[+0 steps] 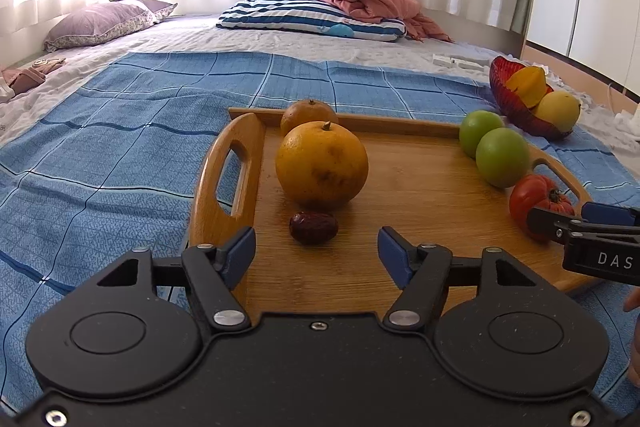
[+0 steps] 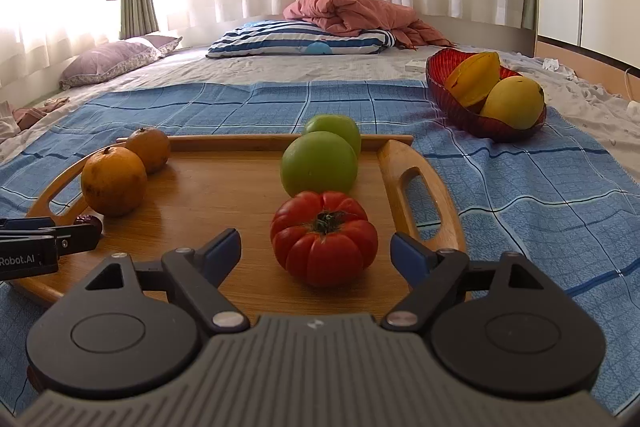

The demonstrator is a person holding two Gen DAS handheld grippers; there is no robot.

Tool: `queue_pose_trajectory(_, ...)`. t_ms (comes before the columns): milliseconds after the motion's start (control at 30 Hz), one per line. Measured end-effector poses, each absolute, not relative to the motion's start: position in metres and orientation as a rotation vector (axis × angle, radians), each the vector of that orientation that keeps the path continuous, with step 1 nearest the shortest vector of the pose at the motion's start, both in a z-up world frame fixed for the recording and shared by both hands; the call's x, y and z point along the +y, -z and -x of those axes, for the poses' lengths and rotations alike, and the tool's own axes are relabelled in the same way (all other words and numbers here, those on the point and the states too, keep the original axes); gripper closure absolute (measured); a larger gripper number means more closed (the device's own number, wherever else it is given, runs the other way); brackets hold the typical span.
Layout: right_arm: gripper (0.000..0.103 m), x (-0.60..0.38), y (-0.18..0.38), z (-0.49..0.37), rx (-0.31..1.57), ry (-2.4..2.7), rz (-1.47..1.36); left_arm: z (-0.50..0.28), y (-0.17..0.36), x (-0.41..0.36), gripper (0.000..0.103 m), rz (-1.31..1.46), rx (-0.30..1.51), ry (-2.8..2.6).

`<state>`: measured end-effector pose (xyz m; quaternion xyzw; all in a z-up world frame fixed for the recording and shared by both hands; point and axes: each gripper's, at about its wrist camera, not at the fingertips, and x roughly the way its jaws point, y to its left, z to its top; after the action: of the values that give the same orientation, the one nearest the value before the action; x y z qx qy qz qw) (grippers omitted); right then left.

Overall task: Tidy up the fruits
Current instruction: 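Withdraw both open tools from the tray toward the dates beside the dark brown fruit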

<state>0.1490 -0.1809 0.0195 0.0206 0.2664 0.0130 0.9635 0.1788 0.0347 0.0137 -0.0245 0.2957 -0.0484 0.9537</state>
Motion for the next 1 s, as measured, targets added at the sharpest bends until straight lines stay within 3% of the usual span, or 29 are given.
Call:
queue_pose_trajectory(400,0.009,-0.182,-0.028,-0.109,0.494,-0.021,-0.033,-0.133,-0.025,0.035,0.022,0.051,0.554,0.126)
queue_pose_trajectory(1000,0.004,-0.182,-0.018,-0.046,0.489,-0.089,-0.065,-0.071,-0.026,0.046,0.013,0.055,0.538,0.15)
